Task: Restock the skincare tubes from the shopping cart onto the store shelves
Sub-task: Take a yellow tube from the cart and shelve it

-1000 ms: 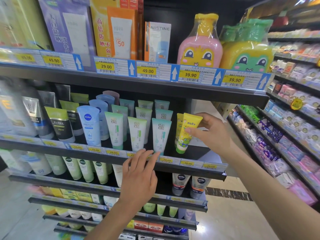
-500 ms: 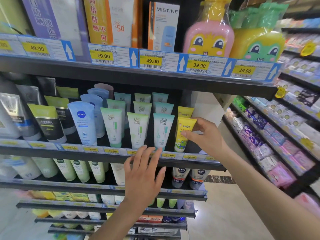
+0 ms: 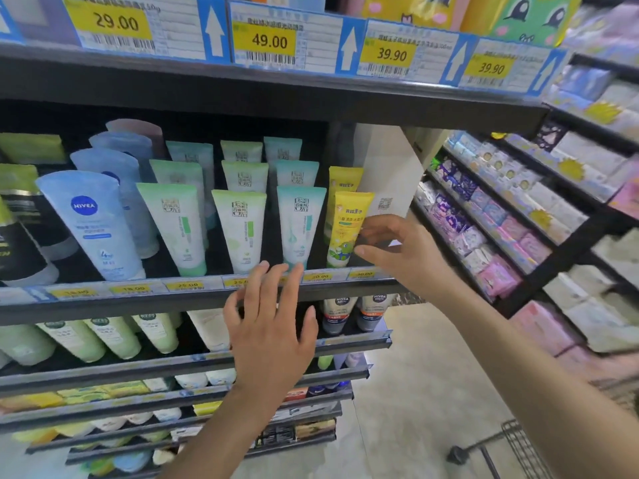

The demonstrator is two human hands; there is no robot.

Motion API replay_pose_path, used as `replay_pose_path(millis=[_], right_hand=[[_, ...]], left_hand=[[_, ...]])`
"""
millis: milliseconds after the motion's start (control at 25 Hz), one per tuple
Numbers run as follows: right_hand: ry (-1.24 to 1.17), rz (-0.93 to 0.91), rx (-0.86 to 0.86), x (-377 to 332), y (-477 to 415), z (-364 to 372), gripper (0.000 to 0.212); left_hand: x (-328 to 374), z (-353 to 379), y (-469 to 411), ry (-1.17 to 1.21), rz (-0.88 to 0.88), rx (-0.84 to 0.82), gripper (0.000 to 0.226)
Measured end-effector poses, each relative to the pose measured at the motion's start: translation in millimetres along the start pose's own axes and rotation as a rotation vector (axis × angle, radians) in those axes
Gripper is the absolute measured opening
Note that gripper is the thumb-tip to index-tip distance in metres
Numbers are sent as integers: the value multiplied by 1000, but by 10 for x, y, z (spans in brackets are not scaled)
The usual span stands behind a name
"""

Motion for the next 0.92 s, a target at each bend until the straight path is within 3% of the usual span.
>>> replay_pose_path(millis=[240, 480, 920], right_hand=[[373, -54, 105, 292, 371, -302, 31], [446, -36, 153, 570, 891, -793, 40], [552, 149, 381, 935, 2888, -2159, 45]], left_hand=[[2, -31, 6, 25, -33, -61, 61], [187, -49, -5, 65, -14, -125, 62], [2362, -259, 492, 151, 516, -259, 65]])
Point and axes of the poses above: each hand's wrist, its own y-axis away from the middle knuckle, its own z-axis out of the palm, x = y × z, the point moved 1 cm from there along -y, towards the middle knuckle, and after that the axes turned 7 degrees about z, right-handed, at the moved point
